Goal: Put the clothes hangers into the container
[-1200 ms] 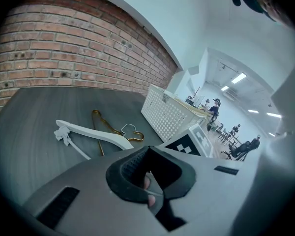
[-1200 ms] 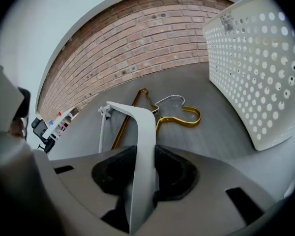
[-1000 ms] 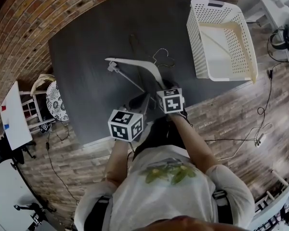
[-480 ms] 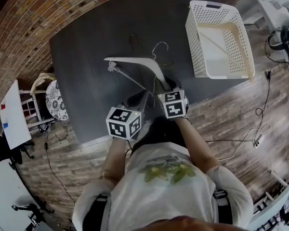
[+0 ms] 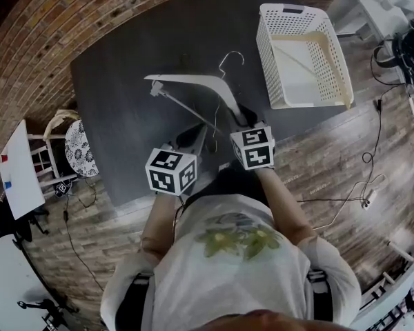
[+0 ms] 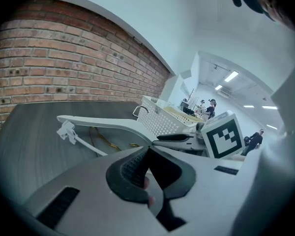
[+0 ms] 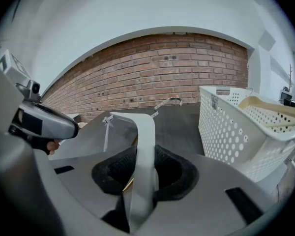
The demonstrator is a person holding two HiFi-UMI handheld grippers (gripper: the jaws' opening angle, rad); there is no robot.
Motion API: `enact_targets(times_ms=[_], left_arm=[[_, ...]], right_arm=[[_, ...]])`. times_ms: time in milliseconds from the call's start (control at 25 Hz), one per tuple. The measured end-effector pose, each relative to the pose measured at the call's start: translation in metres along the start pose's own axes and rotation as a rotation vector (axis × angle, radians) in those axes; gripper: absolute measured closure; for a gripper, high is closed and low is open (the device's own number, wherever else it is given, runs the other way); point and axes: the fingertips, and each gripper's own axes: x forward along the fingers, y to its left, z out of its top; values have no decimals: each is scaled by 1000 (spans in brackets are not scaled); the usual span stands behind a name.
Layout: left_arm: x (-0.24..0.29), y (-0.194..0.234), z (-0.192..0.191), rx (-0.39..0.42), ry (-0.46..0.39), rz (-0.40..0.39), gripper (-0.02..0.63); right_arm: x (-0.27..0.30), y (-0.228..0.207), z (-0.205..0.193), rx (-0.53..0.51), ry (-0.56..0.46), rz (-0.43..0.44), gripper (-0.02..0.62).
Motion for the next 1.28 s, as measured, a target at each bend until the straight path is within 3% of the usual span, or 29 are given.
enact_targets(times_ms=[400,1280], left_arm=[[-4,-17,3,21,7,-36,577],[16,-52,35,92,3,-124,577]], right_arm=[[-45,-11,32,-29,-64,-31,464],[-107,-61,64,-39,-118,-147,467]])
